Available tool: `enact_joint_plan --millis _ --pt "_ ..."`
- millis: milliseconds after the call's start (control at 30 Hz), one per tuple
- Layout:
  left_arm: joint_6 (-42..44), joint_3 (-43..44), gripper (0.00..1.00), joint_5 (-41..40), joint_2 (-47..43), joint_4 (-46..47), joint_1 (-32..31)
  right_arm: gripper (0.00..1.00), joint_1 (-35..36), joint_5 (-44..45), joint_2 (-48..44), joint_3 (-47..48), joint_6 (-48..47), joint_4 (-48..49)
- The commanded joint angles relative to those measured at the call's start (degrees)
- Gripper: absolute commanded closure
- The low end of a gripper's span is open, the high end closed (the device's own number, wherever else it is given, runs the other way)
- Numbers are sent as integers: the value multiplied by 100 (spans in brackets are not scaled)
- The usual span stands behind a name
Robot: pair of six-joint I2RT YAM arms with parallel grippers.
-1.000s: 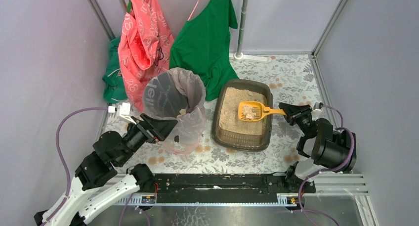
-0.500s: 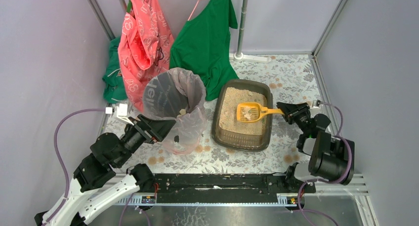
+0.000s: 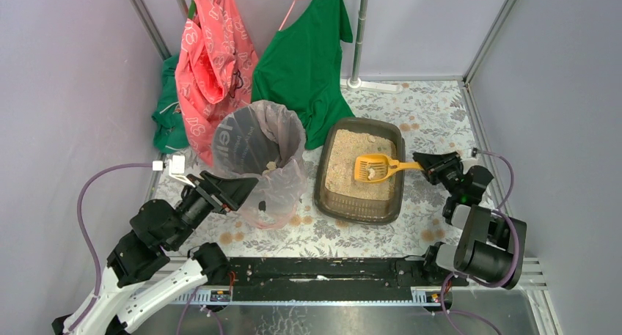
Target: Clean the litter box
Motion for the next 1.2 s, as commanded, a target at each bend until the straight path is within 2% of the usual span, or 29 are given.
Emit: enact_joint_plan --millis 0,33,100,200,300,367,533,567,733,800,867,967,1167 --pt "103 -66 3 -190 -120 103 -18 100 23 -89 -5 -58 138 553" --pt "99 -48 3 -152 -106 96 -16 100 1 -29 -14 -66 83 465" --pt "54 -57 3 -111 -92 115 -17 100 466 -217 149 206 -124 428" --pt "92 -72 3 -97 -52 165 -17 100 -51 -227 99 219 35 425" --pt "107 -50 3 -121 -25 134 -18 100 307 -300 218 315 23 561" --pt "141 -66 3 -149 -14 174 -18 100 194 -265 157 101 241 873" --pt "115 1 3 -62 -19 175 -14 100 113 -414 -407 111 341 697" --pt "116 9 3 -81 -37 140 -14 100 111 -415 -629 181 287 459" --pt "147 94 3 -244 -129 -97 -18 100 111 -152 -1920 998 -711 -2077" --pt "145 100 3 -295 -162 -197 -16 100 111 -107 -2148 1284 -896 -2542" --pt "135 77 2 -322 -226 -202 -10 100 134 -217 -2059 1360 -738 -2398" --pt "159 116 2 -331 -237 -210 -13 100 146 -298 -1859 1052 26 -1378" --pt "245 247 2 -387 -193 -349 -11 100 155 -251 -1991 1193 276 -1443"
